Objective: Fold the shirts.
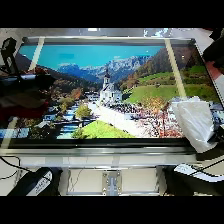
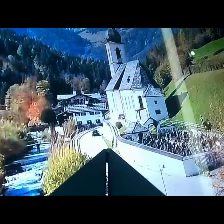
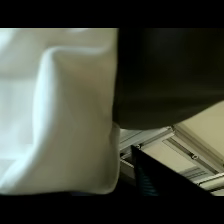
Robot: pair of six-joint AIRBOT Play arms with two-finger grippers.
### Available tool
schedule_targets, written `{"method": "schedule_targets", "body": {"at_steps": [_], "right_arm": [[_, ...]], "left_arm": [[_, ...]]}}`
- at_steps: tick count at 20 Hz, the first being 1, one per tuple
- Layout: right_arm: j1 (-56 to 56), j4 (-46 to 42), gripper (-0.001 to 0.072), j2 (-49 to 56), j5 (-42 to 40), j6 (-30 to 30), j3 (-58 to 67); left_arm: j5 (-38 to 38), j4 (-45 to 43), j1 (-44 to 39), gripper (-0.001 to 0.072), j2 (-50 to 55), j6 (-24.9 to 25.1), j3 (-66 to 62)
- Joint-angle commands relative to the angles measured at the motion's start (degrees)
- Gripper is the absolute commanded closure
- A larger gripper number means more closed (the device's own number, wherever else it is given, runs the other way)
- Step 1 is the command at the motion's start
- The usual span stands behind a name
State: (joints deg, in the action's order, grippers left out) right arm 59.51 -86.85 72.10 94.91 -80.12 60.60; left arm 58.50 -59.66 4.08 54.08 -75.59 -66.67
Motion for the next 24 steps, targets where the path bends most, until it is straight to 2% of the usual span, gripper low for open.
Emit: {"method": "schedule_targets", "body": {"at_steps": [1, 3, 5, 6, 7, 9, 11, 13, 15, 17, 20, 24], "right_arm": [[1.9, 3.0, 0.0228, -3.3, 6.2, -0.6, 5.4], [1.9, 12.8, 0.0229, -6.7, 6.5, -5.7, 13.5], [1.9, 28.1, 0.0250, -9.2, 1.9, -9.4, 21.5], [1.3, 38.0, 0.0489, -10.0, -2.1, -9.3, 24.8], [-0.1, 46.5, 0.0675, -10.6, -5.3, -8.3, 27.1], [-6.5, 58.4, 0.0695, -11.0, -6.9, 0.6, 30.3], [-16.8, 58.4, 0.0695, -11.0, -7.1, 5.1, 31.1], [-27.2, 51.2, 0.0696, -10.5, -7.6, 7.3, 30.9], [-37.5, 42.5, 0.0696, -9.1, -7.7, 7.8, 30.9], [-45.0, 37.4, 0.0695, -7.5, -8.8, 7.8, 30.9], [-52.2, 34.9, 0.0694, -5.4, -12.0, 7.7, 30.9], [-56.1, 34.4, 0.0694, -4.4, -12.6, 7.7, 30.9]], "left_arm": [[-0.6, 0.1, 0.0, 0.0694, 0.0, 0.0, 0.0], [-1.6, 0.1, 0.0, 0.0694, 0.0, 0.0, 0.0], [-1.9, 0.1, 0.0, 0.0694, 0.0, 0.0, 0.0], [-1.9, 0.1, 0.0, 0.0694, 0.0, 0.0, 0.0], [-1.9, 0.1, 0.0, 0.0694, 0.0, 0.0, 0.0], [-1.9, 0.1, 0.0, 0.0693, 0.0, 0.0, 0.0], [-1.5, 0.1, 0.0, 0.0694, 0.0, 0.0, 0.0], [-1.2, 0.1, 0.0, 0.0694, 0.0, 0.0, 0.0], [-1.2, 0.1, 0.0, 0.0694, 0.0, 0.0, 0.0], [-1.3, 0.1, 0.0, 0.0693, 0.0, 0.0, 0.0], [-1.2, 0.1, 0.0, 0.0693, 0.0, 0.0, 0.0], [-1.2, 0.1, 0.0, 0.0694, 0.0, 0.0, 0.0]]}}
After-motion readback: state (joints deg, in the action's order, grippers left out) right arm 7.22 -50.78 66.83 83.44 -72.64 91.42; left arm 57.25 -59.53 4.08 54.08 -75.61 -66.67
